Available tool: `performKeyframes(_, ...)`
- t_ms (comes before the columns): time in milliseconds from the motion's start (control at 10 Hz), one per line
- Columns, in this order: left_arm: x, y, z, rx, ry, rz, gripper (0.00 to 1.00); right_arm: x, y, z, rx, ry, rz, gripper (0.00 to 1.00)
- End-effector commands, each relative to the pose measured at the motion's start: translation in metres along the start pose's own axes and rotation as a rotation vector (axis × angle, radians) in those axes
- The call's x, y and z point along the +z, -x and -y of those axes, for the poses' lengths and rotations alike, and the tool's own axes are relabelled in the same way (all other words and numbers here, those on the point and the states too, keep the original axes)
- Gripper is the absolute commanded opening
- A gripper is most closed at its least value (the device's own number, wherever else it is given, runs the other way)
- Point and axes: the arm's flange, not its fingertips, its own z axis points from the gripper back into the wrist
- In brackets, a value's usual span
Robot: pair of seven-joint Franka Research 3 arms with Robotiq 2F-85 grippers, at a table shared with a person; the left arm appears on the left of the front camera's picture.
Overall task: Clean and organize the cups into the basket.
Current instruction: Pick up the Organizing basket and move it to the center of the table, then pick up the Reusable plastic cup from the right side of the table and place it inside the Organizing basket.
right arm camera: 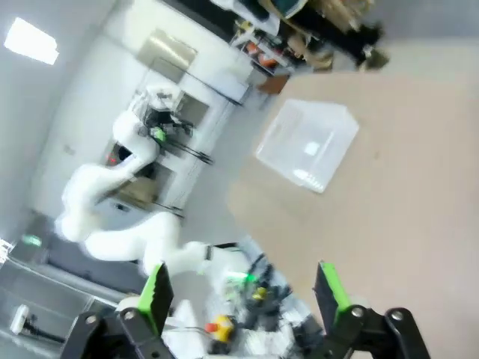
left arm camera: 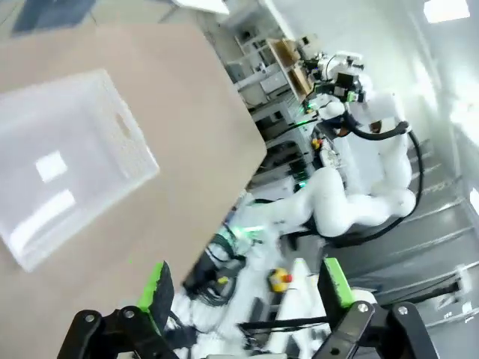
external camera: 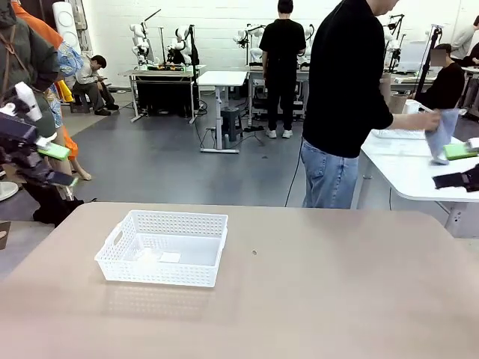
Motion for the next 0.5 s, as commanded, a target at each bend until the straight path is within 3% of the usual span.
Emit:
performKeyframes(0, 0.035, 0.007, -0.014, 0.187, -0.106, 0.043, 1.0, 0.013, -0.005, 0.023, -0.228, 0.053, -0.012, 1.0)
performKeyframes(400, 0.103, 0.057, -0.017, 0.23, -0.166, 0.19, 1.0, 0.064, 0.014, 0.056, -0.277, 0.067, 0.044, 1.0)
